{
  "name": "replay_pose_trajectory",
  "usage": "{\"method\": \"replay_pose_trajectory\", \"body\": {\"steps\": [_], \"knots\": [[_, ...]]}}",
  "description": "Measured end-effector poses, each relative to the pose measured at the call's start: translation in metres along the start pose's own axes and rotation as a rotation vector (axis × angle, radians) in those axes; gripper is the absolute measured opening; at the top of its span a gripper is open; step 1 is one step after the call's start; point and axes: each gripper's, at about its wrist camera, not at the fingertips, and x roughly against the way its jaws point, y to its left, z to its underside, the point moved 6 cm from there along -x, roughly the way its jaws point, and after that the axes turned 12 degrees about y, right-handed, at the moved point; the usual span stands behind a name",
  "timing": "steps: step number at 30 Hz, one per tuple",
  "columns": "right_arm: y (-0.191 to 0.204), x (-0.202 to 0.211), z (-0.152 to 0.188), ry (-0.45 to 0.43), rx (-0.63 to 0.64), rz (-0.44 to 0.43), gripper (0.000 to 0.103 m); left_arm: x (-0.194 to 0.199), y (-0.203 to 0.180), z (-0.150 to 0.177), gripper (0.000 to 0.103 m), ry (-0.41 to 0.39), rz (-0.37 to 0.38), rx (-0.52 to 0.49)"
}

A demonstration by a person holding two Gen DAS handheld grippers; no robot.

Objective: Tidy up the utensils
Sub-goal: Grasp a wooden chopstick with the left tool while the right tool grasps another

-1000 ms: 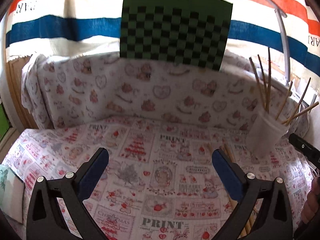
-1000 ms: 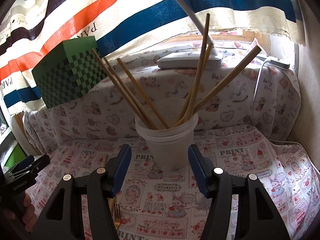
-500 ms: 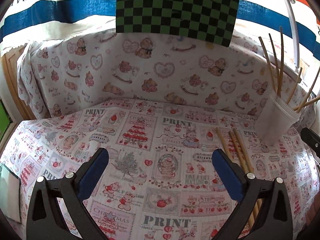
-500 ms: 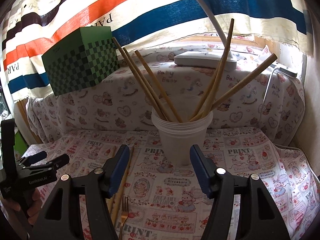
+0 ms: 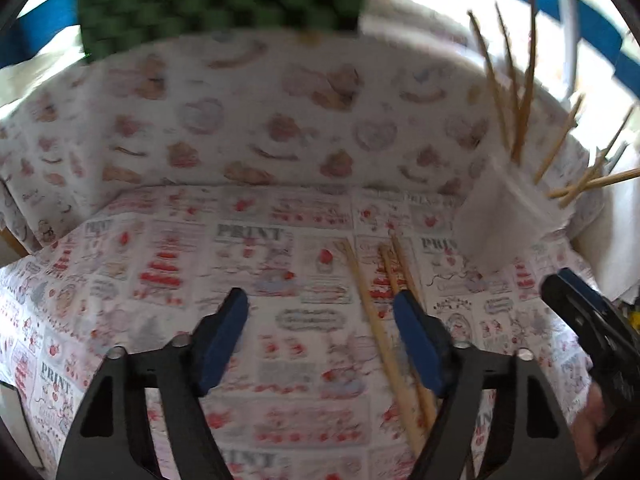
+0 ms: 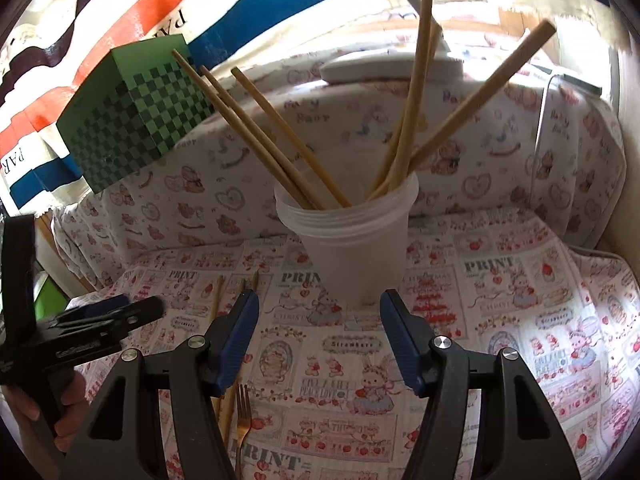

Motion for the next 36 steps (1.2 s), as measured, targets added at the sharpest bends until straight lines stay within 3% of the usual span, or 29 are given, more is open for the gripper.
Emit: {"method": "replay_pose_trajectory", "body": {"steps": [5, 11, 14, 20, 22, 25, 28, 32, 36], "knots": [[0.000, 0.000, 0.001, -0.007, 0.010, 0.023, 0.065, -0.036, -0.017, -0.012, 0.041, 0.126, -0.034, 0.017], [-0.003, -0.001, -0.001, -0.005, 0.009, 0.039, 0.065, -0.040, -0.026, -0.017, 0.027, 0.086, -0.111, 0.006], [-0.003, -0.002, -0.001, -0.004, 0.016, 0.049, 0.065, -0.041, -0.029, -0.017, 0.009, 0.083, -0.115, -0.011], [0.003, -0.003, 0.001, -0.006, 0.042, 0.064, 0.065, -0.034, -0.032, -0.018, 0.005, 0.119, -0.056, -0.019], [0.006, -0.002, 0.002, -0.006, 0.053, 0.065, 0.065, -0.015, -0.027, -0.020, 0.005, 0.075, -0.044, -0.016], [0.009, -0.002, 0.004, -0.004, 0.065, 0.059, 0.065, 0.021, -0.023, -0.023, 0.004, -0.029, -0.088, -0.032], [0.012, -0.001, 0.004, -0.001, 0.073, 0.037, 0.065, 0.057, -0.018, -0.024, 0.004, -0.093, -0.048, -0.032], [0.016, -0.002, 0.006, 0.038, 0.072, -0.032, 0.052, 0.109, -0.010, -0.019, 0.004, -0.196, -0.011, -0.034], [0.027, -0.002, 0.002, 0.093, 0.059, -0.110, 0.041, 0.151, -0.004, -0.017, 0.004, -0.291, -0.021, -0.051]]}}
